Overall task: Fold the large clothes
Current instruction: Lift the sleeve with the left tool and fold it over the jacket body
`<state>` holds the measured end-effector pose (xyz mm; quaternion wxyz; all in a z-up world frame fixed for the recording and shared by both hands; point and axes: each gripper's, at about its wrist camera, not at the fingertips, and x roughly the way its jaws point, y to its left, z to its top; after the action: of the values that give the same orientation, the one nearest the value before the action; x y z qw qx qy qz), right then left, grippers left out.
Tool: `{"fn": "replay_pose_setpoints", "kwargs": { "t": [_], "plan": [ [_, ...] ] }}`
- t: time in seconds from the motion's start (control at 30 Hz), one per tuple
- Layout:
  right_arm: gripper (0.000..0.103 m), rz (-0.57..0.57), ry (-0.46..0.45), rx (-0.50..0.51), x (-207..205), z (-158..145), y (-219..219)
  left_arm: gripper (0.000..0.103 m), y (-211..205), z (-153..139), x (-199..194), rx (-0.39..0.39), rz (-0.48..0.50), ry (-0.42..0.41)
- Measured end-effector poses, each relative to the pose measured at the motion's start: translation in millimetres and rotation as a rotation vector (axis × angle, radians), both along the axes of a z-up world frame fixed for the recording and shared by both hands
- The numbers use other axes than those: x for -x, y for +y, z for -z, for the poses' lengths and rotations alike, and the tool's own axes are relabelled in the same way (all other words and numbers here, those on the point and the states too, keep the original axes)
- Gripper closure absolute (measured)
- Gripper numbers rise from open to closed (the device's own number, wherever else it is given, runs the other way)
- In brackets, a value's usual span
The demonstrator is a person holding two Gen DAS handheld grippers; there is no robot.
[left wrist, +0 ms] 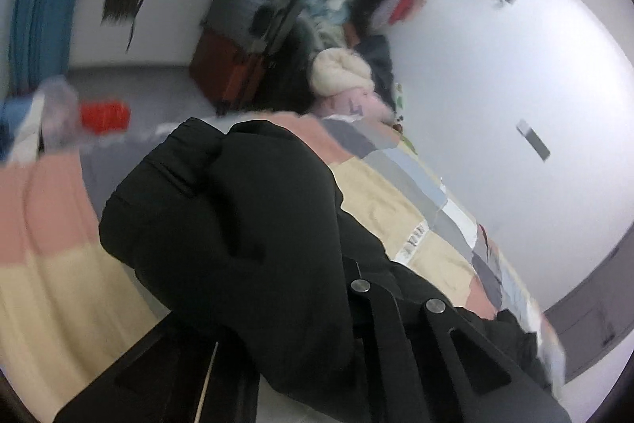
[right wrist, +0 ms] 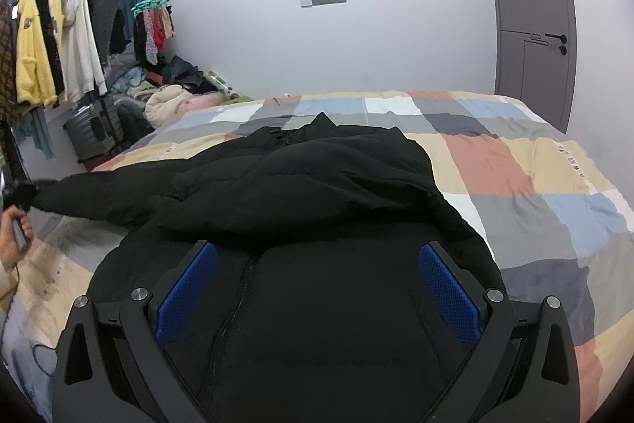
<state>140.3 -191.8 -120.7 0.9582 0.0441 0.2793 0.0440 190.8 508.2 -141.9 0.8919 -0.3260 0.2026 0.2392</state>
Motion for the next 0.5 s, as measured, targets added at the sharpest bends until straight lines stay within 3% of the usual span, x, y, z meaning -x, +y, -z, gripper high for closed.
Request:
{"fn": "replay_pose_setpoints", "kwargs": {
  "t": [0.3, 0.5],
  "plan": [
    [0.000, -0.009, 0.000, -0.035, 0.8, -0.6, -17.3, 0.098, -70.0, -86.0, -15.4, -0.167, 0.077, 0.024],
    [0.000, -0.020, -0.028, 0.002, 9.1, -3.8, -21.3, 0.098, -127.8, -134.4, -25.6, -0.280, 0.159, 0.019]
  ]
}}
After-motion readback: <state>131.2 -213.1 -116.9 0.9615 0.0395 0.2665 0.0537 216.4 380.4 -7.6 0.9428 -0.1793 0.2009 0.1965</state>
